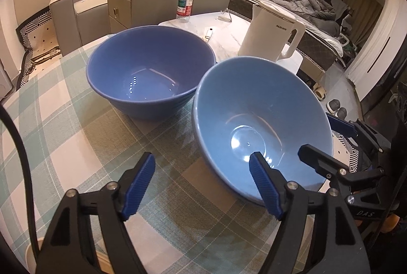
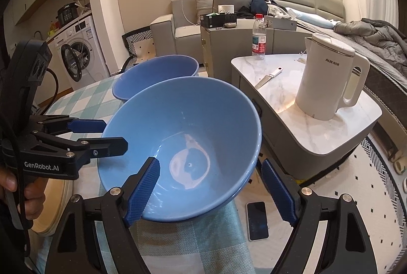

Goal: Organize plates and bowls
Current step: 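Move both tools toward the rim of the remaining blue bowl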

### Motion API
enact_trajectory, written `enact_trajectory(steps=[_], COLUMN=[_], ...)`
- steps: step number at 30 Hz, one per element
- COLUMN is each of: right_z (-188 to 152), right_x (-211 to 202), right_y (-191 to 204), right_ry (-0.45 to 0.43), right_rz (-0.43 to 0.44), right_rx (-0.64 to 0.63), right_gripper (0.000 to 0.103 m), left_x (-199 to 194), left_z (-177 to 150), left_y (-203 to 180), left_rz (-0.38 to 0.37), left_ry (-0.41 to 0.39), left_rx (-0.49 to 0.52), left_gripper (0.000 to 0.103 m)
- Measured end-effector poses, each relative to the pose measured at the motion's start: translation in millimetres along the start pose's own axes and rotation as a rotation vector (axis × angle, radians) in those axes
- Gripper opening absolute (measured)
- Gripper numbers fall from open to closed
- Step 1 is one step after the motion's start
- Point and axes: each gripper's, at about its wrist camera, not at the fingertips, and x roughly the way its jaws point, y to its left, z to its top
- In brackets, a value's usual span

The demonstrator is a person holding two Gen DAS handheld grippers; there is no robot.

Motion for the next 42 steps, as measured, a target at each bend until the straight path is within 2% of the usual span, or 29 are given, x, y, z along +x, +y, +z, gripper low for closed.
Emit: enact_trajectory(steps=[5, 7, 9, 15, 29, 42], right_z=[5.2, 7.9, 12.2, 29.2, 75.5, 109.2], right_x=[-10.5, -15.7, -21.2, -35.0, -46.3, -20.0], right_y=[-1.1, 0.6, 2.6, 8.8, 2.3, -15.8], right_ry=[-0.026, -0.039, -0.053, -0.075, -0.1, -0.056], right_rz=[-0.002, 0.003, 0.016, 0.081, 0.192, 0.248], right_rx=[-0.008, -0.015, -0.024, -0.052, -0.086, -0.081], right_gripper=[0.091, 0.093, 0.094, 0.095, 0.096, 0.096], left_x=[-9.4, -14.6, -21.8, -41.2, -59.0, -63.4], left_z=[2.5, 3.8, 4.9, 8.7, 18.9, 28.4], left_y=[8.8, 11.9, 14.4, 24.5, 49.0, 76.5], left_rz=[0.01, 0.022, 0.034, 0.067, 0.129, 0.193], left_ry=[-0.026, -0.04, -0.061, -0.114, -0.18, -0.206], left_rx=[-0.009, -0.01, -0.01, -0.024, -0.082, -0.138], left_gripper=[0.08, 0.09, 0.095, 0.103, 0.103, 0.103])
